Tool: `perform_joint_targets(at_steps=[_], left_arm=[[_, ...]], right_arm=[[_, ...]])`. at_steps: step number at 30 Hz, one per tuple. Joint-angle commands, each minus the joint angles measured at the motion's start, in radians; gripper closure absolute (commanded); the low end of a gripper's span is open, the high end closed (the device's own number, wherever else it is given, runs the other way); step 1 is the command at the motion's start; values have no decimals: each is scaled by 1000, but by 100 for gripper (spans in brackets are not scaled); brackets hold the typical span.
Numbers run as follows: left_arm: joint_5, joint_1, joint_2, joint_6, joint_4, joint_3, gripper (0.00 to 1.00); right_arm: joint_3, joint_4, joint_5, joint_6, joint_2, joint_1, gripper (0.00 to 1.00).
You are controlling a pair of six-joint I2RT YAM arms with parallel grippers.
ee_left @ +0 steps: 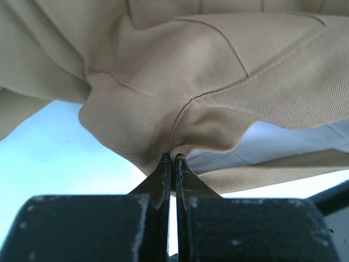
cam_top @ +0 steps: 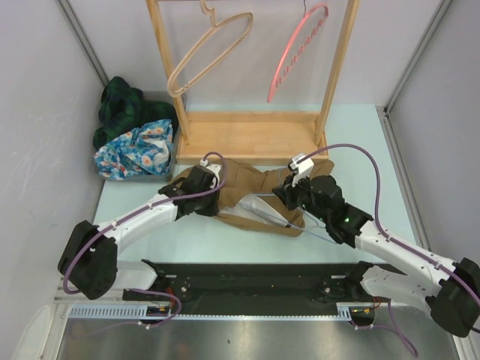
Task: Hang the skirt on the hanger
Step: Locate the hanging ribbon on the skirt
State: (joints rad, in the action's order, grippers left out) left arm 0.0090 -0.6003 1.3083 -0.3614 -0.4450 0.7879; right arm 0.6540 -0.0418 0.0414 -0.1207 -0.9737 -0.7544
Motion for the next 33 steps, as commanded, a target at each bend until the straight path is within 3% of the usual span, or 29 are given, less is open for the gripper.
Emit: perform_joint_targets(at_steps=[1, 7, 9, 22, 25, 33], left_arm=[[-92, -3, -30, -24, -26, -4, 100], [-191, -7, -147, -36, -58, -24, 95], [-231, -7, -223, -33, -76, -22, 81], [-270, -12, -424, -117, -218, -64, 74], [-238, -15, -512, -103, -216, -55, 73], [31, -21, -806, -80, -176, -98, 72]], right_arm=[[19, -18, 17, 3, -19, -23, 100], [48, -46, 25, 1, -68, -68, 100], [64, -50, 25, -2, -79, -79, 100], [167, -47, 41, 26, -112, -152, 100], [182, -40, 67, 27, -134, -194, 100], [176, -64, 199, 3, -201, -338, 100]])
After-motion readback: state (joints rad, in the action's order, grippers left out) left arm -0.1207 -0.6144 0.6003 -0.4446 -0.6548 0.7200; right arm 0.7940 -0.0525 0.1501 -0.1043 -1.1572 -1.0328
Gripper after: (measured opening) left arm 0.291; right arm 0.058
